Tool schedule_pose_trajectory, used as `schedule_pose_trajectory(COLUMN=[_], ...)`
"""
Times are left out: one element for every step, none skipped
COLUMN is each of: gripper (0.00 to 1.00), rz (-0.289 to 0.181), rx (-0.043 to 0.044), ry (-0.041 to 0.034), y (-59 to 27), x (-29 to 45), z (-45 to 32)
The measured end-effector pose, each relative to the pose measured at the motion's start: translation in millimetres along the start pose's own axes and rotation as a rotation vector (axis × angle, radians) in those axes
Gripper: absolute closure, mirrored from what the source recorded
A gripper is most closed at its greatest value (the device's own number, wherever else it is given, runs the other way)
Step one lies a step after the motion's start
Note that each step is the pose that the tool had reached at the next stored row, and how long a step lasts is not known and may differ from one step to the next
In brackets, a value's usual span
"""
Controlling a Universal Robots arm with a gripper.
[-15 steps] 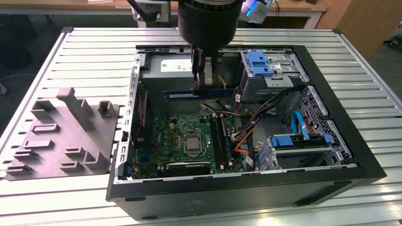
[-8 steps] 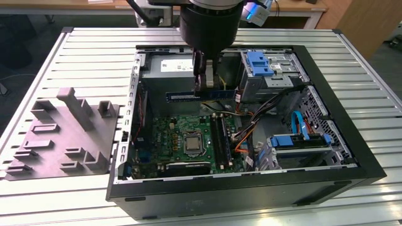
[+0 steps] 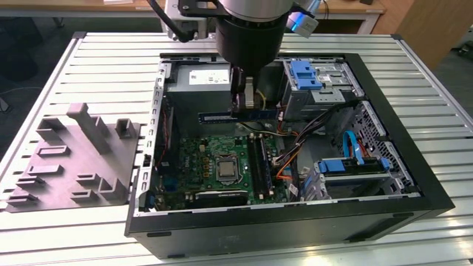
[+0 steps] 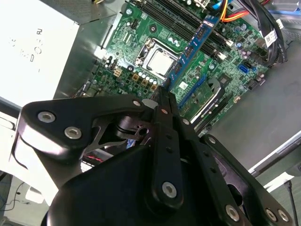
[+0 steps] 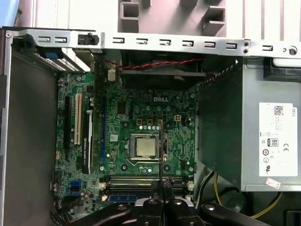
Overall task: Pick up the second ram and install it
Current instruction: 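Pick up the second ram and move it above second insertion slot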
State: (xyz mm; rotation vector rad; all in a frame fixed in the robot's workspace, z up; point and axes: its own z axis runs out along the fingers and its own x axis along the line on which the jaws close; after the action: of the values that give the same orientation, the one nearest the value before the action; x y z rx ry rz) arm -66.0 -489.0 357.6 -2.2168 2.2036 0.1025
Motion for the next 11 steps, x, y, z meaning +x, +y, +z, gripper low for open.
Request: schedule_pose_trajectory(gripper=[0.88, 0.88, 0.88, 0.88, 0.88, 0.88, 0.88, 0.88, 0.88, 0.88, 0.88], rz=[0.000, 0.000, 0.000, 0.000, 0.000, 0.000, 0.000, 0.000, 0.000, 0.000, 0.000], rx=[0.0000, 0.0000, 0.0001, 0.0001, 0.0001, 0.0000, 0.0001, 0.0001, 0.0001, 0.0001, 0.0001], ry=[0.0000, -0.0001, -0.0002, -0.0002, -0.0002, -0.0001, -0.0003, -0.0002, 0.0000, -0.0001, -0.0001], y=[-0.7, -1.6, -2.7, -3.8, -4.5, -4.7, -4.8, -4.9, -5.0, -5.1, -5.2], x=[0.0, 0.1, 0.1, 0.1, 0.1, 0.2, 0.3, 0.4, 0.5, 0.6, 0.7], z=[0.3, 0.5, 0.7, 1.0, 1.4, 2.0, 3.0, 4.3, 5.7, 7.3, 8.7])
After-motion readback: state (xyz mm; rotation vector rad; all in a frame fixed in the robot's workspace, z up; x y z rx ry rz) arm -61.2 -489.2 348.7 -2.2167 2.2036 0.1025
